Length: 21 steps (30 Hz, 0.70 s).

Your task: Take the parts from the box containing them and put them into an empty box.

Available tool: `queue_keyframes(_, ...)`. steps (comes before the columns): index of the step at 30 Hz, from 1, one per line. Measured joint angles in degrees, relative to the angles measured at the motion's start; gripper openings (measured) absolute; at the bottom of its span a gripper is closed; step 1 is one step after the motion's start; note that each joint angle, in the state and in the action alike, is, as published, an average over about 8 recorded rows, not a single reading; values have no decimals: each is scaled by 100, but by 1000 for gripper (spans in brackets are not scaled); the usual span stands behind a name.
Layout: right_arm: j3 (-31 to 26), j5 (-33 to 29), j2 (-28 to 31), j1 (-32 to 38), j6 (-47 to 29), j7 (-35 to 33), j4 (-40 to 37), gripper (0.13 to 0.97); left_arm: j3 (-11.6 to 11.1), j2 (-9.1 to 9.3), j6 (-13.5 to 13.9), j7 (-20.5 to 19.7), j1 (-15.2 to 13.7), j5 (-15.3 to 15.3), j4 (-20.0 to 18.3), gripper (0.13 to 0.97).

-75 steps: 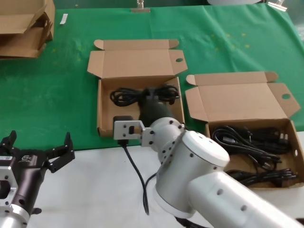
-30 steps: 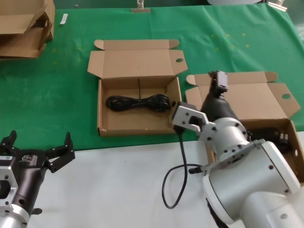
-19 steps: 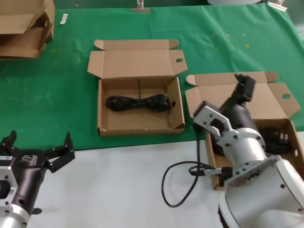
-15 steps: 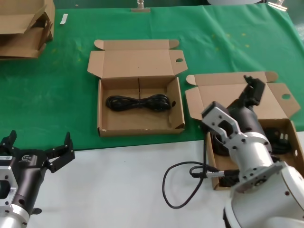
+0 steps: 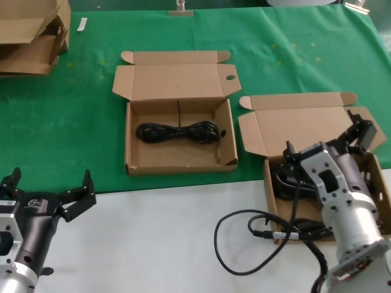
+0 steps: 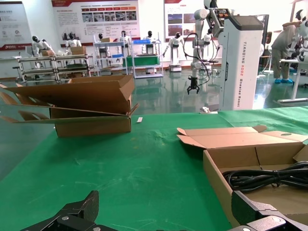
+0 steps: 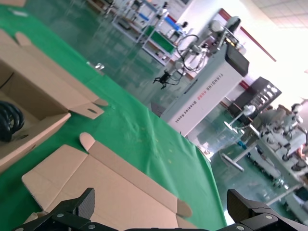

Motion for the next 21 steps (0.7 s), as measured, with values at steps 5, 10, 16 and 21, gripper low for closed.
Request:
queue_keyframes(5,151,-364,115,-237,-325,898,55,966,0,0,0,0,0,0,0,966)
queue_keyframes(10,302,-729,229,-470,-651,1798,111,966,0,0,0,0,0,0,0,966)
queue_keyframes(16,483,-1165,367,-752,-1041,2874,177,966,0,0,0,0,0,-1,0,966)
queue_keyframes(21,633,-1528,481,-988,-1365,3770,232,966,0,0,0,1,0,-1,0,966)
